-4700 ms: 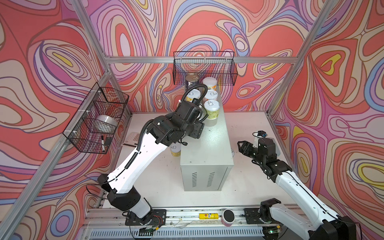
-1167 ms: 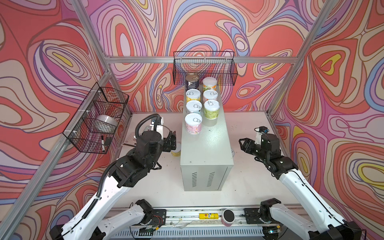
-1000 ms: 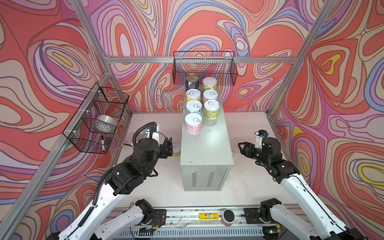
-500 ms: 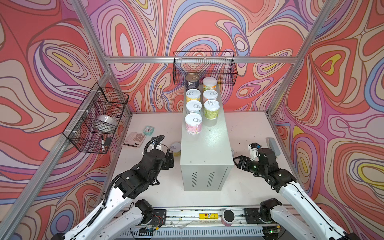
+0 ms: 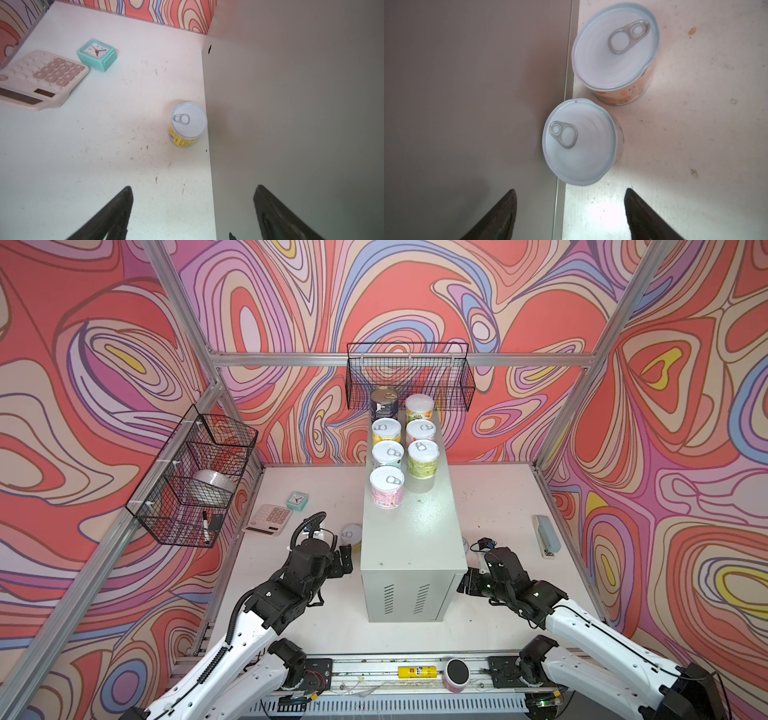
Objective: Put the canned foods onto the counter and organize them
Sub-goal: 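Lower the left gripper toward the yellow can while the right descends to orange cans, then close the right gripper on the nearer white-lidded orange-labelled can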
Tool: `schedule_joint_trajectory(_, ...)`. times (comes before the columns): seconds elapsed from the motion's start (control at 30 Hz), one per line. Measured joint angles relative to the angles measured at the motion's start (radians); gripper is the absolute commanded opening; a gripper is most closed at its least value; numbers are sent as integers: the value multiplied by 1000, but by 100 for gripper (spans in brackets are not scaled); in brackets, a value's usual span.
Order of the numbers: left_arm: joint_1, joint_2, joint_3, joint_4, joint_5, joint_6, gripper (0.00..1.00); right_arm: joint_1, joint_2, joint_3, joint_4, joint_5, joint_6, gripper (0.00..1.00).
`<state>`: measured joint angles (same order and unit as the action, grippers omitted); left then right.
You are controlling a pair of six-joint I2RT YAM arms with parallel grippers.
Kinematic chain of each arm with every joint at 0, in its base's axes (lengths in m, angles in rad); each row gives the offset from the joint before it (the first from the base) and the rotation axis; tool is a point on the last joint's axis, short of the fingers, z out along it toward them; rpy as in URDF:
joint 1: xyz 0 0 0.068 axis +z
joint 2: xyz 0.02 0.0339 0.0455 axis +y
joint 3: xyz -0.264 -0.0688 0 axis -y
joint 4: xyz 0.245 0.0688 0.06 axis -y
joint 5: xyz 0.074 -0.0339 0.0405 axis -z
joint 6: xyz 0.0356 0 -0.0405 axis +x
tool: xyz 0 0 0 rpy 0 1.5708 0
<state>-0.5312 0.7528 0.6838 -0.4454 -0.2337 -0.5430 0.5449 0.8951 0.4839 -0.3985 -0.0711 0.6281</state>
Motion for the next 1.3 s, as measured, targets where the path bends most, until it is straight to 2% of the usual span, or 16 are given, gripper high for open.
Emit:
schedule_joint_trajectory(0.5,29,27,-6,64,74,-11,92,0,164,-18,192,19,6,81)
schedule_joint_trajectory(0.93,36,65,-5,76,82,-8,91,0,241,-27,236,27,11,80)
schedule_joint_trajectory(1.3,42,88,10,77,89,-6,91,0,246,-32,259,68,29,80)
